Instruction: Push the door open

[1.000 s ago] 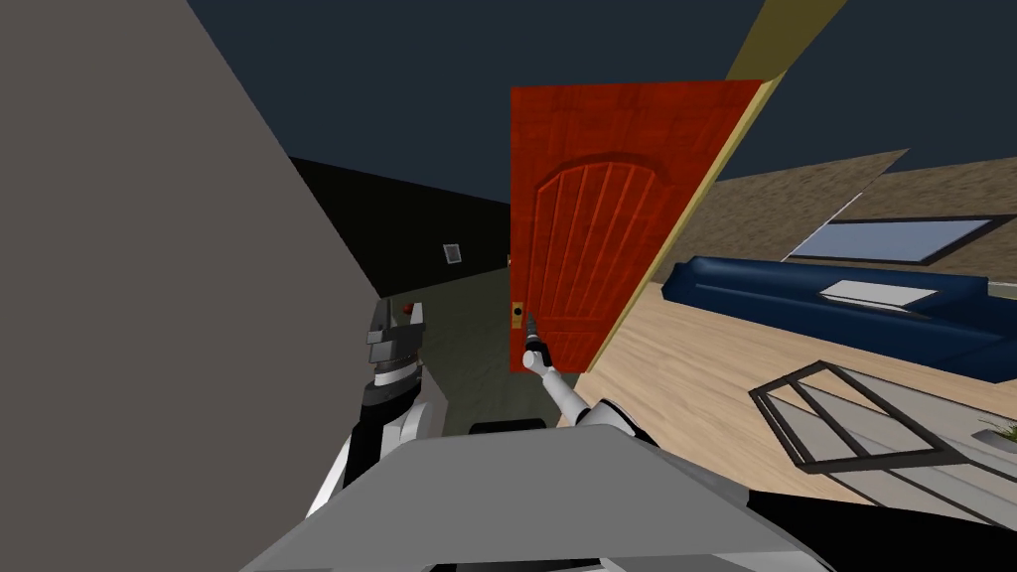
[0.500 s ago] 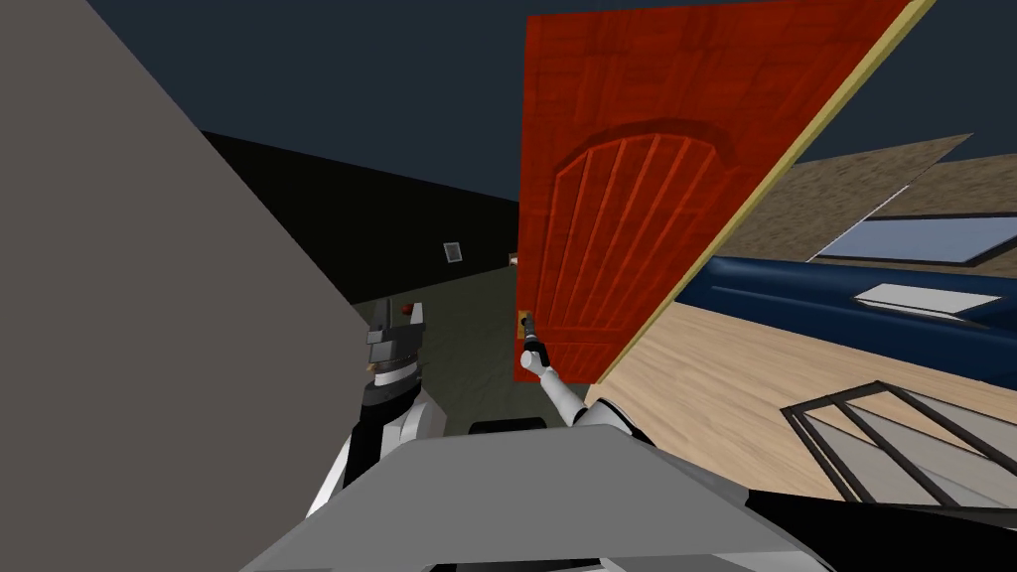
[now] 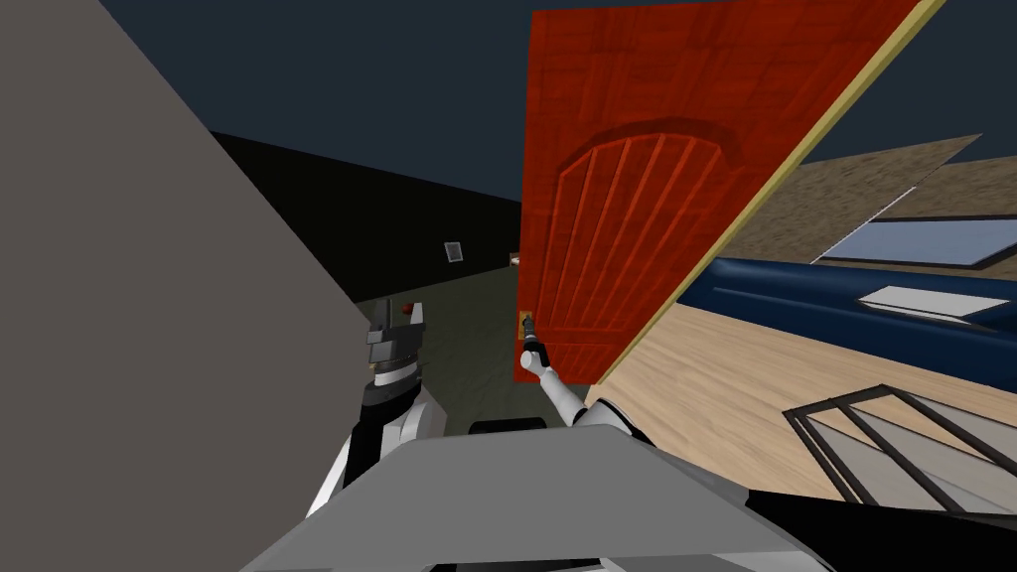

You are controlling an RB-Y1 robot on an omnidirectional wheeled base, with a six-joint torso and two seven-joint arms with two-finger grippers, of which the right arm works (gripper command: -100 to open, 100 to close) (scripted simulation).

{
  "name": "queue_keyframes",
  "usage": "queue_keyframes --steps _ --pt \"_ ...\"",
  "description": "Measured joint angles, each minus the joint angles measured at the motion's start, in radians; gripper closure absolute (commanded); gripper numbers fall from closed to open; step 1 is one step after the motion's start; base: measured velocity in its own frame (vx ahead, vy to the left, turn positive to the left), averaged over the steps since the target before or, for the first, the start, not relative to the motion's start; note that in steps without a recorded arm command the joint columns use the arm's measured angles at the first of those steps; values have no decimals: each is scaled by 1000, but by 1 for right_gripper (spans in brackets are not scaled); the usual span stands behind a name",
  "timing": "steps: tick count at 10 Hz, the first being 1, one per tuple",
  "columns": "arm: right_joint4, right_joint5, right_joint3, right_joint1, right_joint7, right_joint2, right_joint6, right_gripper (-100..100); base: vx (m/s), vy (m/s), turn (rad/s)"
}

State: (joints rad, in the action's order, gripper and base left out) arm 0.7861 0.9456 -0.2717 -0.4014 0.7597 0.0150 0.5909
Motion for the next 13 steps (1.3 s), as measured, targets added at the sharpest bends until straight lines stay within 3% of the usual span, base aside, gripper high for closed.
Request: queue_keyframes --steps 2,3,4,5,6,8,9,10,11,13 --pt "-1 0 0 1 0 0 0 100 59 3 16" --pt "-23 11 -6 -4 -1 -9 13 100 152 25 34" --pt "-6 25 -2 11 16 -16 14 100 166 32 -21" --pt "-51 37 -6 -18 11 -24 35 100 147 11 9" --pt "-13 47 1 2 29 -30 36 100 110 -5 -10" --pt "-32 63 7 -19 45 -27 56 100 114 -5 -9" --pt "10 76 19 4 72 -30 47 100 120 9 -55" --pt "10 91 26 4 86 -36 52 100 161 -6 -79" --pt "7 105 37 2 100 -33 68 -100 18 -29 128" --pt "5 149 16 -1 123 -48 103 -100 -151 -32 161"
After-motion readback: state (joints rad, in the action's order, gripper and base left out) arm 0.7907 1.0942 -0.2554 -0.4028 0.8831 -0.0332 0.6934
